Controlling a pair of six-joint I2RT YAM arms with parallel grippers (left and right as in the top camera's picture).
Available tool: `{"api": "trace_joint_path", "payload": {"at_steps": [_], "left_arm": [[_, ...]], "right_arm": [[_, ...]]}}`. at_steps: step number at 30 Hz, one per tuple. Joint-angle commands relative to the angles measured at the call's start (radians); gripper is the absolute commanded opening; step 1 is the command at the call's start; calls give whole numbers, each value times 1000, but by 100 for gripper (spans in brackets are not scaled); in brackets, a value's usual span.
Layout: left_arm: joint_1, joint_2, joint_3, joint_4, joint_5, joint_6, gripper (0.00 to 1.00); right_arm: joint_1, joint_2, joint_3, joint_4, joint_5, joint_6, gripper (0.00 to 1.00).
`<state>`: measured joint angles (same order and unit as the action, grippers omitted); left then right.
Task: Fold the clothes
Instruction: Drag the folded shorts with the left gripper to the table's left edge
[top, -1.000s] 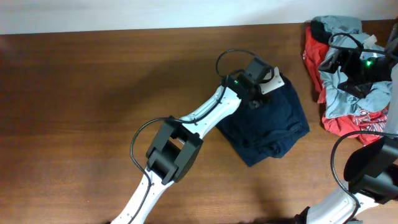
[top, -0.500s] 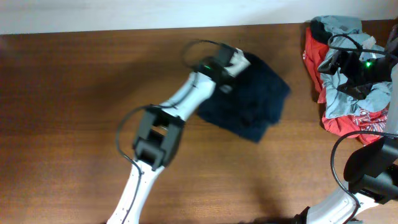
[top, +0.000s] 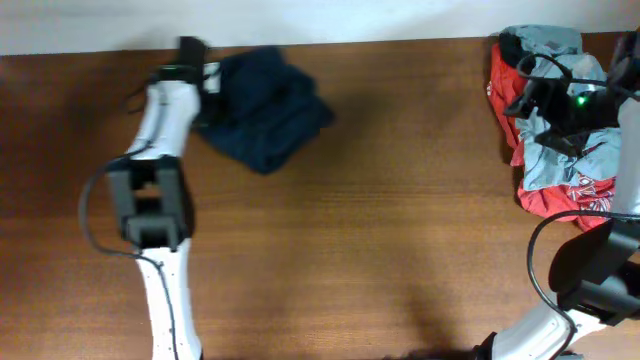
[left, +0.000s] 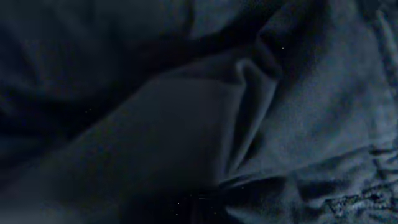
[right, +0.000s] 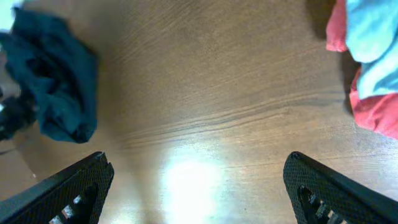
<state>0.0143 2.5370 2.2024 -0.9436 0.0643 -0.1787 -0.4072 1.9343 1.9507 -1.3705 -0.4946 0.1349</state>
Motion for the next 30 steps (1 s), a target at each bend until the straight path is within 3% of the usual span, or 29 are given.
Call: {"api": "trace_joint_path", "payload": {"at_steps": [1, 10, 23, 27, 30], "left_arm": [[149, 84, -57, -82, -86, -143, 1], [366, 84, -57, -67, -87, -132, 1], [534, 84, -57, -83, -90, -187, 1], [554, 84, -57, -87, -87, -187, 22], [554, 84, -57, -91, -87, -187, 46]], "right_arm": [[25, -15, 18, 7, 10, -8, 92], [60, -15, 18, 16, 11, -8, 92], [127, -15, 18, 43, 36, -8, 92], [146, -15, 18, 60, 36, -8, 93], [154, -15, 18, 73, 35, -8, 93]]}}
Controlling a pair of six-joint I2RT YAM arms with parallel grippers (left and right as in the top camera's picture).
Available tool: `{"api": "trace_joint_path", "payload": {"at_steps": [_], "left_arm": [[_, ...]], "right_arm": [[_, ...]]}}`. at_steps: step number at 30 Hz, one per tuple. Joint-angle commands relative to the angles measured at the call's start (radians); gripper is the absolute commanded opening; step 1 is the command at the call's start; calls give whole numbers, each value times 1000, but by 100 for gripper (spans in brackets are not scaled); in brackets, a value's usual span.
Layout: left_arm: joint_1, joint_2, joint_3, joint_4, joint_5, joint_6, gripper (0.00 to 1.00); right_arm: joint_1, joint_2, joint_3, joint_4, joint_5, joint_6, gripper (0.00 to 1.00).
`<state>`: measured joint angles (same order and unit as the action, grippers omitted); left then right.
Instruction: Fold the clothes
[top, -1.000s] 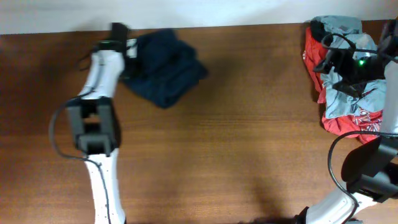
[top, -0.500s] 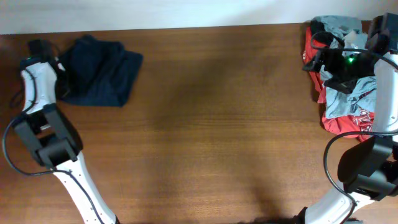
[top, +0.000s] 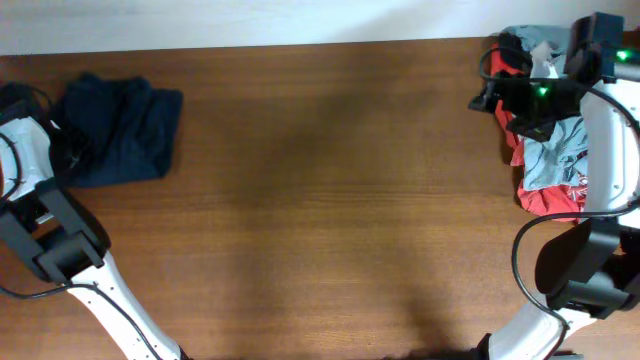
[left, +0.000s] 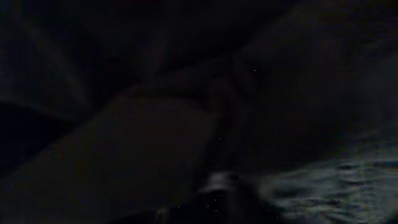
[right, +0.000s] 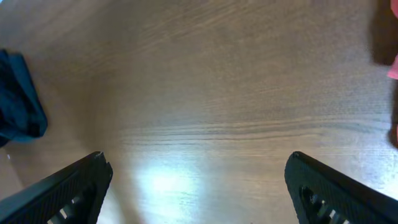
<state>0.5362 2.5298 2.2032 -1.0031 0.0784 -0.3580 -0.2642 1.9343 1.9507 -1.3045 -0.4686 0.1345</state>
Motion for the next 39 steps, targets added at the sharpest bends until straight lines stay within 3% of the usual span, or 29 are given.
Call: {"api": "trace_joint_path", "payload": {"at_steps": [1, 3, 12, 21, 32, 39], "left_arm": [[32, 91, -58, -33, -101, -8, 59], [32, 89, -56, -35, -100, -8, 99], [28, 18, 65, -108, -100, -8, 99], [8, -97, 241, -142, 3, 22, 99], [-120, -307, 294, -163, 15, 200, 99], [-245, -500, 294, -273, 91, 443, 99]], "right_arm": [[11, -15, 18, 10, 10, -7, 93], [11, -15, 18, 11, 10, -7, 93], [16, -15, 18, 34, 9, -8, 93], [32, -15, 18, 62, -3, -23, 93], [60, -28, 161, 50, -10, -127, 93], [109, -105, 352, -81, 246, -214, 96]]}}
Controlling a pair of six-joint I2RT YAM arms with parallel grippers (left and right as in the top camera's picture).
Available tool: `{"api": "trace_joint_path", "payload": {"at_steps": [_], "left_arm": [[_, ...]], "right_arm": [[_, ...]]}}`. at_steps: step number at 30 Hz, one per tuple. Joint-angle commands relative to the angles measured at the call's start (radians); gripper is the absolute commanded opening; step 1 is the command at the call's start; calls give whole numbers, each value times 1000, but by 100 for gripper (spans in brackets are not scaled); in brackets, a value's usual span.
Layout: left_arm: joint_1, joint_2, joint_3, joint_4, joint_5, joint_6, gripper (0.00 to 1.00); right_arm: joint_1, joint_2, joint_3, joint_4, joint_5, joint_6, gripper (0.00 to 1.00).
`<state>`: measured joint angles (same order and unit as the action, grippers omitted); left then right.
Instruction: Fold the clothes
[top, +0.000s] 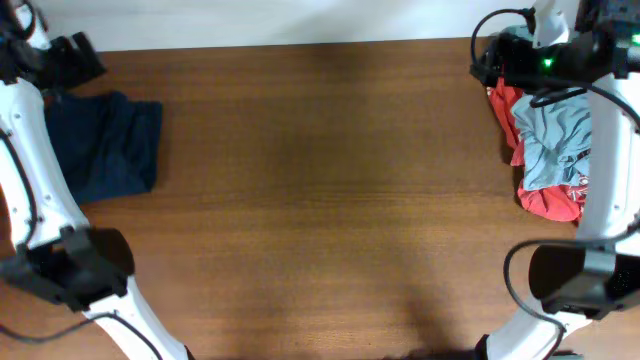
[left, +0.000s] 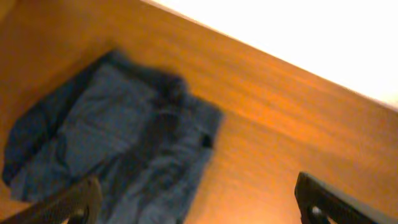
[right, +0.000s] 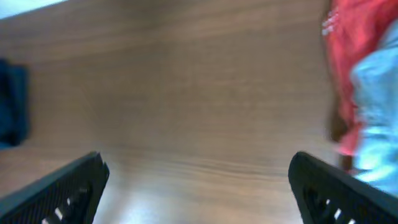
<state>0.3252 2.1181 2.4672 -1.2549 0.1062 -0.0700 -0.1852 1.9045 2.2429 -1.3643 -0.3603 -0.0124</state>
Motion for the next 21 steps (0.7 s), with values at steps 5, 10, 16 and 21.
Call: {"api": "trace_joint_path", "payload": {"at_steps": [5, 10, 16, 21], "left_arm": [[-132, -204, 30, -95, 108, 180, 99], [-252, -274, 29, -159, 119, 212, 99], [-389, -285, 27, -247, 114, 330, 99], [-436, -285, 24, -250, 115, 330, 99]], "right_arm": [[84, -178, 74, -69, 192, -114, 96], [108, -266, 74, -151, 193, -134, 99], [107, -351, 74, -273, 193, -141, 99], [107, -420, 74, -328, 192, -137, 99]]}}
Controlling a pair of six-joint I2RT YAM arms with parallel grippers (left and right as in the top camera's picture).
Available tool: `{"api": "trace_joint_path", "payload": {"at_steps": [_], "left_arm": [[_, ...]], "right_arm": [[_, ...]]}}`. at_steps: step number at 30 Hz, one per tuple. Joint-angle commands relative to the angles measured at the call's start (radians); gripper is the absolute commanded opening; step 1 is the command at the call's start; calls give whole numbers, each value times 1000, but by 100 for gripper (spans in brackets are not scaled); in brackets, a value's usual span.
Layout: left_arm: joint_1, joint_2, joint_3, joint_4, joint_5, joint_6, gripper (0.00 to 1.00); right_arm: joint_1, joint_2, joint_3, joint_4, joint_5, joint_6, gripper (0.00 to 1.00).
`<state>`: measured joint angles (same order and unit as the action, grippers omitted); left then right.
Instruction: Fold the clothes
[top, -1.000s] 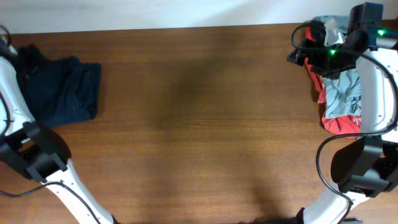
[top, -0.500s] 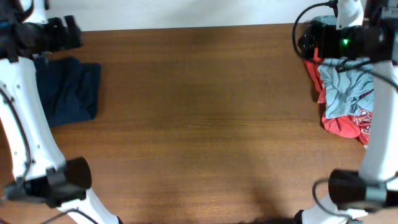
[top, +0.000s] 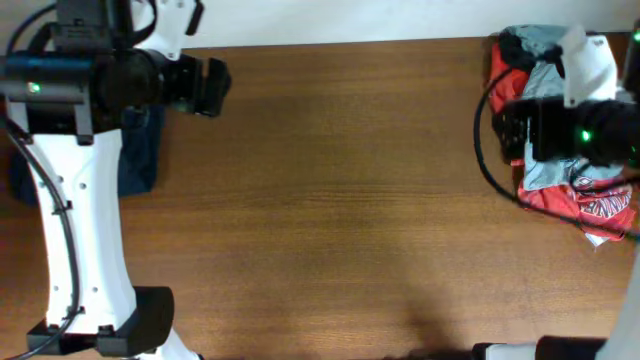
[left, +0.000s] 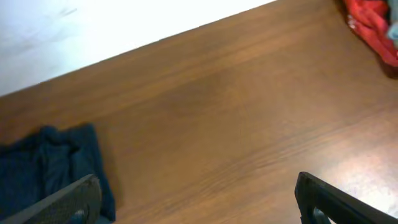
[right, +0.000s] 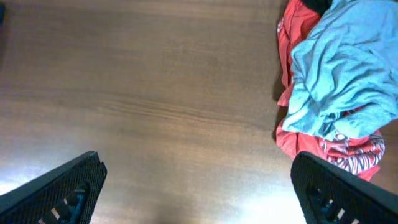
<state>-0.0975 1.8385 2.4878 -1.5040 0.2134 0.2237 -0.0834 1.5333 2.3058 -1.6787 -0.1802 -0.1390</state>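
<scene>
A folded dark blue garment (top: 137, 150) lies at the table's far left, mostly hidden under my raised left arm; in the left wrist view the garment (left: 43, 165) sits at the lower left. My left gripper (left: 199, 208) is open and empty, high above bare wood. At the far right lies a heap of red and light blue clothes (top: 560, 165); the same heap (right: 336, 81) fills the upper right of the right wrist view. My right gripper (right: 199, 193) is open and empty, up over the table just left of that heap.
The brown wooden table (top: 350, 200) stretches between the two piles. A white wall runs along its back edge (left: 93, 37). My left arm's white link (top: 75, 200) hangs over the table's left side. The heap's red edge (left: 373, 22) shows far off in the left wrist view.
My left arm has swung from the back left corner to above the blue garment, its camera now facing mid-table. My right arm has come from the back edge to over the red and blue heap.
My left gripper was buried in the blue garment at the back, left of centre. A second later the garment lay at the far left with the gripper still in it. Then the gripper was open above it, and now both arms hover high and empty.
</scene>
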Motion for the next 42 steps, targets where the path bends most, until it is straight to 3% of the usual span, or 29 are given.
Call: {"api": "trace_joint_path", "payload": {"at_steps": [1, 31, 34, 42], "left_arm": [[-17, -5, 4, -1, 8, 36, 99], [-19, -5, 4, -1, 8, 36, 99], [-19, -5, 4, -1, 8, 36, 99], [-19, -5, 4, -1, 8, 36, 99]], "right_arm": [[5, -56, 11, -20, 11, -10, 99], [6, -112, -36, 21, -31, 5, 99], [21, -229, -200, 184, -33, -11, 99], [58, -686, -1003, 823, -78, -37, 99]]}}
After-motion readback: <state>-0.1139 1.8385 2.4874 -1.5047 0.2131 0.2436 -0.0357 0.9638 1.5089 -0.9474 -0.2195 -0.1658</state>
